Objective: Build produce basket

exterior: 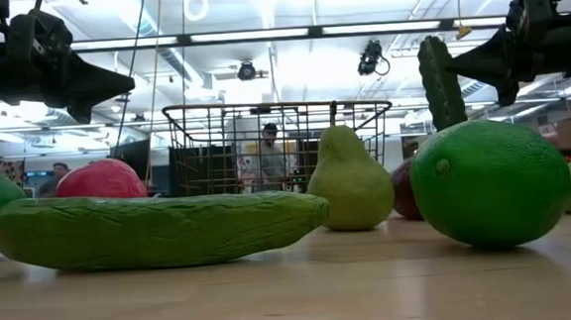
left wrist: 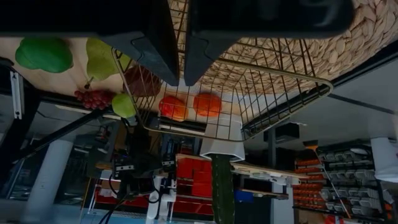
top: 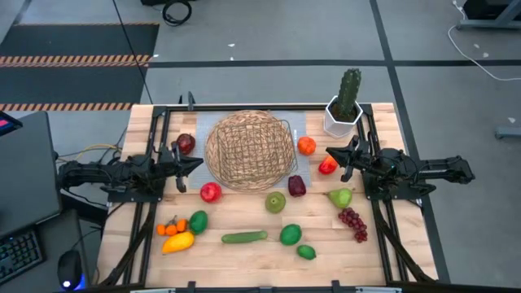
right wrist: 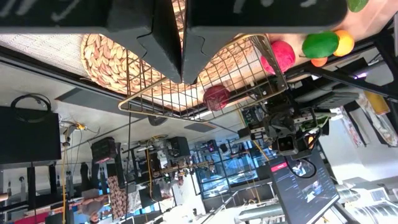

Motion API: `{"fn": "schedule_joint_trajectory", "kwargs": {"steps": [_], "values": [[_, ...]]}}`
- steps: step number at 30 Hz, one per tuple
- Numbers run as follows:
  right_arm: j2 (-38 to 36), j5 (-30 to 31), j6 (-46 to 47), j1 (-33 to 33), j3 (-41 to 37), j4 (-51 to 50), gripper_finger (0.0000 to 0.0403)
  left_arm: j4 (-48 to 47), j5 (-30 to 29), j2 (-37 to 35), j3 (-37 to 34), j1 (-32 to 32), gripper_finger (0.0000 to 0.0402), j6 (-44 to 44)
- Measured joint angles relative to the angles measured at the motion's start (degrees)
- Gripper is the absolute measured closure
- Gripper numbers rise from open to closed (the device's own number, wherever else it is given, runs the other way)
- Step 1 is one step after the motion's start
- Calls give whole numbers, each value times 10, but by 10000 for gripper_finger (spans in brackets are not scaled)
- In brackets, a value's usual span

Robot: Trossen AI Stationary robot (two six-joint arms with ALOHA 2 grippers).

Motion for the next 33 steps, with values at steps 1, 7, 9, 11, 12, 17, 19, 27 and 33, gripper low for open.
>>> {"fn": "schedule_joint_trajectory", "kwargs": {"steps": [1,7,9,11,12,17,19,27,33], "values": [[0,0,0,0,0,0,384,0,0,0,0,0,367,0],[0,0,0,0,0,0,384,0,0,0,0,0,366,0],[0,0,0,0,0,0,384,0,0,0,0,0,365,0],[0,0,0,0,0,0,384,0,0,0,0,0,365,0],[0,0,0,0,0,0,384,0,0,0,0,0,365,0],[0,0,0,0,0,0,384,0,0,0,0,0,367,0],[0,0,0,0,0,0,384,0,0,0,0,0,369,0],[0,0,0,0,0,0,384,0,0,0,0,0,368,0],[0,0,0,0,0,0,384,0,0,0,0,0,366,0]]}}
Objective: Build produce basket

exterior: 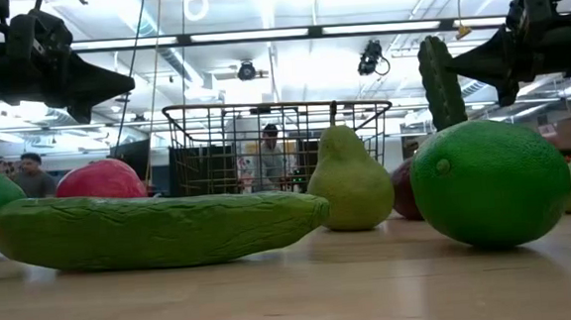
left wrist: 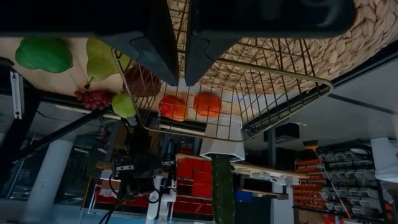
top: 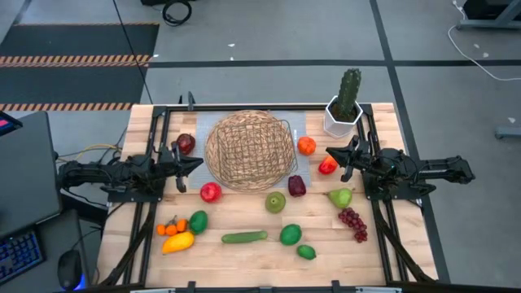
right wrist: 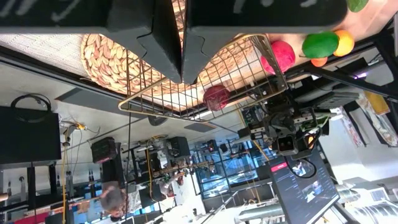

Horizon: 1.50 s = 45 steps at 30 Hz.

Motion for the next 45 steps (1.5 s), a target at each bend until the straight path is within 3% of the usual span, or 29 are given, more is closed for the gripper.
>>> {"fn": "schedule_joint_trajectory", "kwargs": {"steps": [45], "values": [[0,0,0,0,0,0,384,1,0,0,0,0,367,0]]}}
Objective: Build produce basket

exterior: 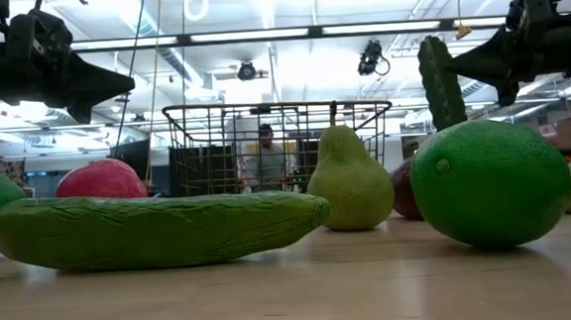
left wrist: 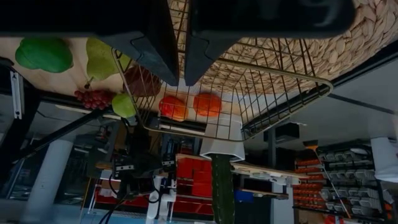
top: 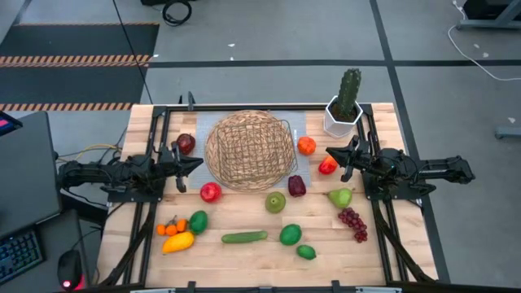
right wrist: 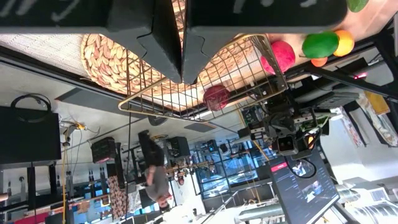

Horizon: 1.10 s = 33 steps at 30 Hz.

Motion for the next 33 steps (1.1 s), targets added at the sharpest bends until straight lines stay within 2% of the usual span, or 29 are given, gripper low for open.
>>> {"fn": "schedule_joint_trajectory", "kwargs": {"steps": [3,6,13,17,24,29,33], "values": [[0,0,0,0,0,0,384,0,0,0,0,0,366,-7],[0,0,0,0,0,0,384,0,0,0,0,0,369,-50],[0,0,0,0,0,0,384,4,0,0,1,0,374,-69],[0,0,0,0,0,0,384,2,6,7,29,0,370,-62],[0,0,0,0,0,0,384,-66,15,88,167,0,370,-16],[0,0,0,0,0,0,384,-162,15,192,286,0,374,-19],[0,0,0,0,0,1,384,-198,16,283,377,0,369,-20]]}}
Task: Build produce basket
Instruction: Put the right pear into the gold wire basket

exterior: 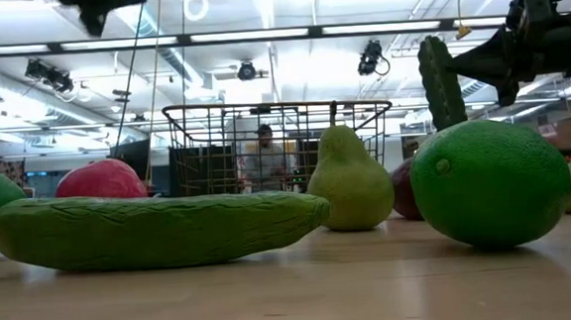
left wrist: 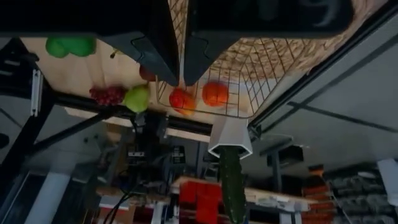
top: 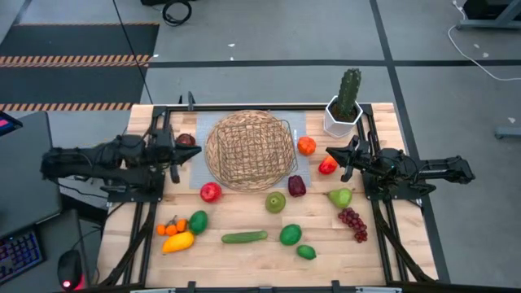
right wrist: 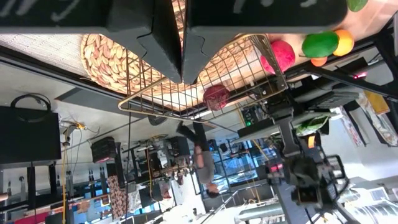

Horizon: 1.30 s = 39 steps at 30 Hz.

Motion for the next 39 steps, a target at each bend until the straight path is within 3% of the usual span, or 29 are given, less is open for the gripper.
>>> {"fn": "schedule_joint_trajectory", "kwargs": {"steps": [9,17,28,39], "values": [[0,0,0,0,0,0,384,-71,0,161,210,0,370,-120],[0,0,0,0,0,1,384,-54,0,211,332,0,373,-164],[0,0,0,-7,0,1,384,62,0,211,363,0,373,-165],[0,0,0,-7,0,1,384,64,-1,213,363,0,366,-158]]}}
